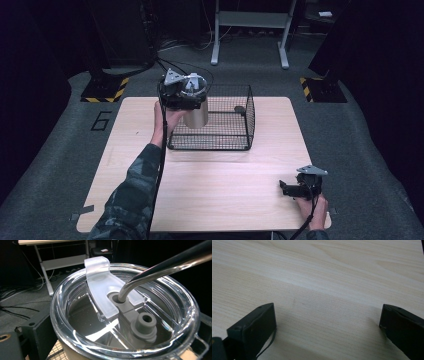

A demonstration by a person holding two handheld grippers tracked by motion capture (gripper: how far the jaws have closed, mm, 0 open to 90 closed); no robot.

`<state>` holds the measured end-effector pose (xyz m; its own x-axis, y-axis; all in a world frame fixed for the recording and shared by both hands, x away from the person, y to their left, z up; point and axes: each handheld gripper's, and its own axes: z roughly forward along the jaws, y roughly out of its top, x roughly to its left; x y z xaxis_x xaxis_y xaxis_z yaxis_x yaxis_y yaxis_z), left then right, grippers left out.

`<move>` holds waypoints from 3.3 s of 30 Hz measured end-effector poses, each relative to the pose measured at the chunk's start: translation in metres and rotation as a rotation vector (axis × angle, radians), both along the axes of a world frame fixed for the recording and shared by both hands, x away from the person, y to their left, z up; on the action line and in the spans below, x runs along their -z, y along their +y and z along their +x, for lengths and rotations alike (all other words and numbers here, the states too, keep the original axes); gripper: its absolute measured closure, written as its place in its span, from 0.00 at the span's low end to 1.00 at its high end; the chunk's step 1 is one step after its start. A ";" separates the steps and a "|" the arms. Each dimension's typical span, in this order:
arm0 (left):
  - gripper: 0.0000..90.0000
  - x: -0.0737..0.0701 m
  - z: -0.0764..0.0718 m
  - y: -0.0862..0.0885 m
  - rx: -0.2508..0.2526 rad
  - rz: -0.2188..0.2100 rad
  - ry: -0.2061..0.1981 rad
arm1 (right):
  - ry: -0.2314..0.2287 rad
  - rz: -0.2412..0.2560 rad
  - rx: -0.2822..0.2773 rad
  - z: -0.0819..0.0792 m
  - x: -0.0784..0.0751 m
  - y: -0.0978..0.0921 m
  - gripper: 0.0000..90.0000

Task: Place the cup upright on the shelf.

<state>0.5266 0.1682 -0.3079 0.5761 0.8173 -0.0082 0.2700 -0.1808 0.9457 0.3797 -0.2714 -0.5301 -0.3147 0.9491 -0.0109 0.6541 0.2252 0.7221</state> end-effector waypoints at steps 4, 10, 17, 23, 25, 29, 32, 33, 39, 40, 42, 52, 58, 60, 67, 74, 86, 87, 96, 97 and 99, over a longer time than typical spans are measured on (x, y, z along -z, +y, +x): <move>0.04 0.004 0.004 -0.001 -0.009 -0.003 0.005 | -0.001 0.000 0.000 0.000 0.000 0.000 0.00; 0.04 0.011 0.011 -0.003 -0.026 -0.002 0.010 | -0.001 0.000 0.001 0.000 0.000 0.000 0.00; 0.04 0.021 0.015 -0.009 -0.035 -0.003 0.022 | -0.002 -0.001 0.000 0.000 0.000 0.000 0.00; 0.04 0.033 0.018 -0.015 -0.041 0.002 0.035 | -0.002 -0.003 -0.002 0.000 0.000 0.000 0.01; 0.04 0.036 0.018 -0.018 -0.041 0.008 0.038 | -0.003 -0.002 -0.001 0.000 0.000 0.000 0.01; 0.04 0.041 0.020 -0.021 -0.044 0.007 0.045 | -0.003 -0.003 -0.002 0.000 0.000 0.000 0.01; 0.04 0.044 0.022 -0.023 -0.050 0.007 0.045 | -0.002 0.000 0.001 0.000 0.000 0.000 0.01; 0.04 0.045 0.022 -0.024 -0.052 0.006 0.047 | -0.001 0.002 0.004 0.000 0.000 0.000 0.01; 0.04 0.053 0.028 -0.026 -0.068 0.000 0.061 | -0.003 0.008 0.013 0.000 0.000 0.001 0.01; 0.04 0.055 0.029 -0.027 -0.072 0.000 0.065 | -0.003 0.008 0.013 0.000 0.000 0.001 0.01; 0.04 0.058 0.031 -0.029 -0.080 0.004 0.068 | -0.004 0.005 0.009 0.000 0.000 0.001 0.01; 0.04 0.071 0.040 -0.031 -0.114 0.003 0.082 | -0.004 0.008 0.005 0.000 0.000 0.001 0.01; 0.04 0.078 0.045 -0.032 -0.122 0.007 0.095 | -0.008 0.010 0.001 0.000 0.000 0.001 0.01; 0.04 0.081 0.045 -0.033 -0.122 0.014 0.104 | -0.008 -0.002 -0.003 0.000 0.000 0.000 0.01; 0.04 0.089 0.048 -0.034 -0.130 0.017 0.116 | -0.010 -0.004 -0.004 0.000 0.000 0.000 0.01; 0.04 0.095 0.049 -0.035 -0.137 0.007 0.127 | -0.010 -0.005 -0.003 -0.001 0.000 0.000 0.01; 0.04 0.104 0.049 -0.034 -0.139 0.003 0.143 | -0.008 -0.004 0.000 -0.001 0.000 0.000 0.01; 0.04 0.104 0.049 -0.034 -0.138 0.004 0.146 | -0.008 -0.004 0.000 -0.001 0.000 0.000 0.01; 0.04 0.107 0.048 -0.035 -0.138 0.012 0.144 | -0.008 -0.004 0.000 -0.001 0.000 0.001 0.01; 0.04 0.107 0.048 -0.036 -0.137 0.014 0.142 | -0.008 -0.004 0.000 -0.001 0.000 0.000 0.01; 0.04 0.108 0.047 -0.036 -0.137 0.016 0.140 | -0.008 -0.004 0.000 -0.001 0.000 0.000 0.01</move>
<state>0.5740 0.1323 -0.4155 0.4538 0.8886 -0.0670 0.4220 -0.1481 0.8944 0.3788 -0.2709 -0.5299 -0.3147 0.9490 -0.0171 0.6484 0.2281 0.7263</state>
